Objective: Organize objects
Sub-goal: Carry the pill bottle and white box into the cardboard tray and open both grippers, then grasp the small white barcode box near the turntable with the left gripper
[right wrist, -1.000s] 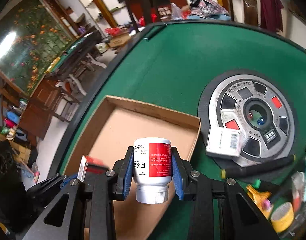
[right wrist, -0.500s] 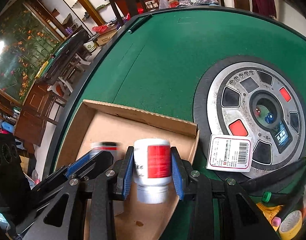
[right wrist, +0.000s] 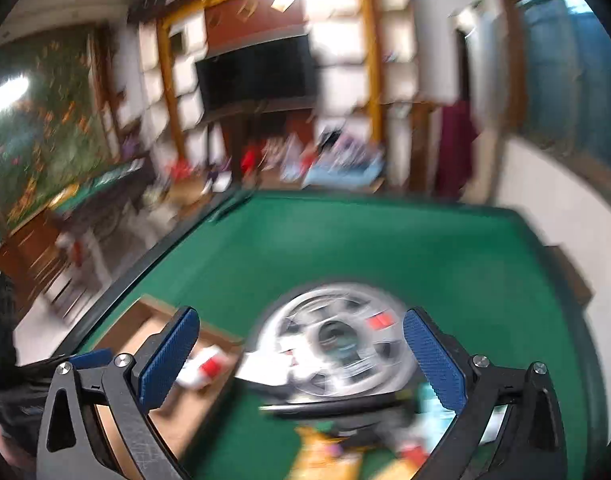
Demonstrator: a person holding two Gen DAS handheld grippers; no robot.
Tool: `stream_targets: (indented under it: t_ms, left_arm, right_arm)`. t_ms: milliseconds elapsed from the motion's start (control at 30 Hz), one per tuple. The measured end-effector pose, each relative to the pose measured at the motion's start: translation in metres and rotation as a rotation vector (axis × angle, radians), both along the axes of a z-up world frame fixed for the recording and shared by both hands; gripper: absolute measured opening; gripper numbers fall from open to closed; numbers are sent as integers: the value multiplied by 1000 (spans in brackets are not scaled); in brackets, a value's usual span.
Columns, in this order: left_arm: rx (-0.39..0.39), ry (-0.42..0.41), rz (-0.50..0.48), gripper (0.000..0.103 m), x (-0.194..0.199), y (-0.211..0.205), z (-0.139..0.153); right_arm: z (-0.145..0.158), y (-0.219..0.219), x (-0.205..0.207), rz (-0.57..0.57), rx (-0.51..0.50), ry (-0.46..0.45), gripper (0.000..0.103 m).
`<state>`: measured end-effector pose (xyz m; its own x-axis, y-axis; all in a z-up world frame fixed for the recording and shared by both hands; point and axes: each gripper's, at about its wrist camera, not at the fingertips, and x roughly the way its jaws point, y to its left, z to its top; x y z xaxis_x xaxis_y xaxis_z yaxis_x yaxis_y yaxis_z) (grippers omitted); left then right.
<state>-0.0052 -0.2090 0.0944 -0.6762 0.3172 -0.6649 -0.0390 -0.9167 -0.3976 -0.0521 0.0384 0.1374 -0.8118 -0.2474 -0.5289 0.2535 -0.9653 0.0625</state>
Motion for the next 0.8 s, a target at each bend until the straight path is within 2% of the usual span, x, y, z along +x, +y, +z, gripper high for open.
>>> stream_targets:
  t_ms: [67,133,233,367,500,600,633,800]
  left_arm:
    - [-39,12,-55,81,-7,28,1]
    - [-88,32,-120,81,-14,51,1]
    - [-194,45,-206,81,-34,82,-2]
    - [-271,1,-273,81,-63,105,-12]
    - [-253,-63,-279,81,-96,108,-30]
    - [-195,-118,-251,81,-118,105,-46]
    - [-200,-85,-233,81,-121,103,-45]
    - [-133,-121,-291,81,-129,94,-46]
  right_arm:
    - [-16,27,-3,-108,53,-88,103]
    - [-35,59,-4,-122,-21,-158,103]
    - [-56,99,-2,-171,-101,-188,103]
    - [-70,136,-2,-205,-191,-177,103]
    - [-72,154,-8,-211,-229,-141,103]
    - [-77,156,-15,-188,-253,-163,103]
    - [-78,158,-15,-180,-263,-176,103]
    - [-86,161,-20,-175,-290,-211,103]
